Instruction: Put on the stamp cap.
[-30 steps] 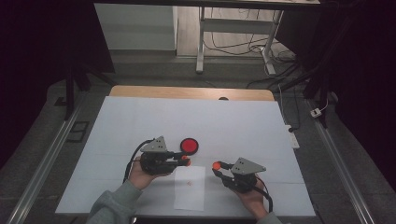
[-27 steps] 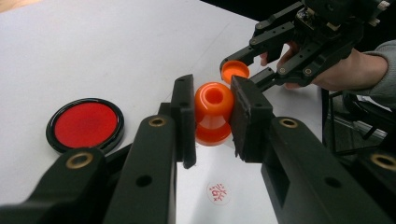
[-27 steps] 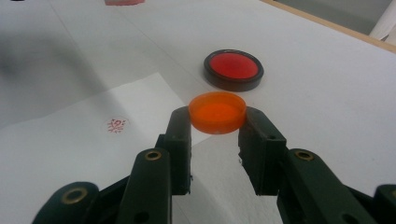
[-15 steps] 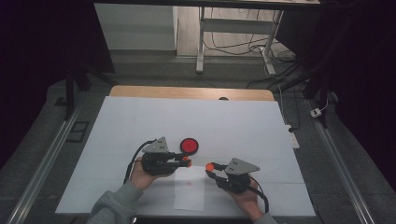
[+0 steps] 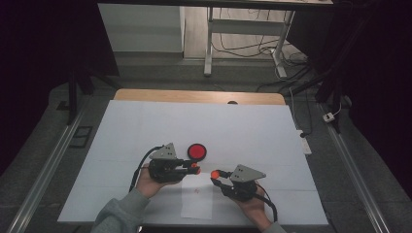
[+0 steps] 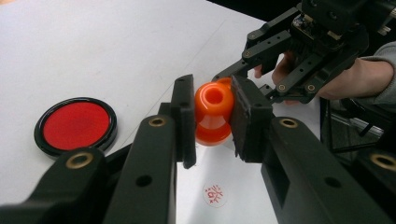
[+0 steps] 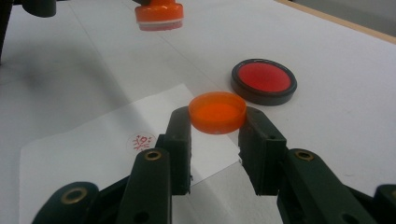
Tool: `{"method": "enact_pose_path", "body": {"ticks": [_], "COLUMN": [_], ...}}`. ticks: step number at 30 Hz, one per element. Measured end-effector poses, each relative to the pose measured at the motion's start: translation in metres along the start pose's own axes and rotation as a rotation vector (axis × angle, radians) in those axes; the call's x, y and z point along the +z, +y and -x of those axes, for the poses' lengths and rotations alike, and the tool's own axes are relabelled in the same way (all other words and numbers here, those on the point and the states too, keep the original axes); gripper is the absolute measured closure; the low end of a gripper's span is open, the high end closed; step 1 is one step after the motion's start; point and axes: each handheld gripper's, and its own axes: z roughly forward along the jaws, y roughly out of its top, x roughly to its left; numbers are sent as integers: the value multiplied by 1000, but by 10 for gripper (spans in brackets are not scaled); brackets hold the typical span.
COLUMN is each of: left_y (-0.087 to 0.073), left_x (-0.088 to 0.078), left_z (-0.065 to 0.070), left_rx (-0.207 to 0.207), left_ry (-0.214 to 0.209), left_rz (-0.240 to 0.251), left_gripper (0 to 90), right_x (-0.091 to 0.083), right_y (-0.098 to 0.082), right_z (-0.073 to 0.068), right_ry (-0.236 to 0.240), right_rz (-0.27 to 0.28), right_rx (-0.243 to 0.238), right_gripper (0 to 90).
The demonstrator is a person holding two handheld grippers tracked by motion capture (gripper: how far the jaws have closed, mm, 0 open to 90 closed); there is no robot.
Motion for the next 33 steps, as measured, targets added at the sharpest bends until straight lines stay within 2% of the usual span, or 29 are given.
{"method": "enact_pose_path", "body": {"ticks": [12,13,14,22,33], "left_y": [1,1,1,1,3], "left_x": [2,2,2,5,12], "left_z": [1,2,2,5,10], "left_rx": [4,4,4,10,13], "left_ry": [-4,-5,-5,-18,-35], "left_rz": [-1,-1,-1,-3,1], "left_gripper": [721,721,721,721,721], "right_x": [6,8,8,15,16], "right_y": [2,2,3,5,6], "right_z": [-5,-6,-7,-12,-13], "right_ry": [7,19,6,32,37], "right_rz": [-7,2,-10,-5,-2], "right_rx": [-16,-11,-17,-28,-30], "right_gripper": [643,643,643,643,643]}}
